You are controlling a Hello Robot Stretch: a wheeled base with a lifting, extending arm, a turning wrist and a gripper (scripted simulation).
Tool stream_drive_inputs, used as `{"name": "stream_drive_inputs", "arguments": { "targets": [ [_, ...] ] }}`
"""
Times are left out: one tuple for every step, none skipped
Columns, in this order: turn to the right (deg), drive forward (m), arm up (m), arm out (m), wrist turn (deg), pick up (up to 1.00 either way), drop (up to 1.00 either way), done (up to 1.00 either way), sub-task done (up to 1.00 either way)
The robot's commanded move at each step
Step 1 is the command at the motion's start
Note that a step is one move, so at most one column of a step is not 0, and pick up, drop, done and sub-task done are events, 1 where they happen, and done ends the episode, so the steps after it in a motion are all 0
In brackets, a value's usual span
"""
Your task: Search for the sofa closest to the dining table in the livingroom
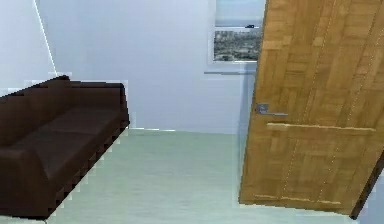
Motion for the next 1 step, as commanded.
{"name": "stream_drive_inputs", "arguments": {
  "targets": [
    [3.0, 0.00, 0.00, 0.00, 0.0, 0.00, 0.00, 0.00, 0.00]
  ]
}}
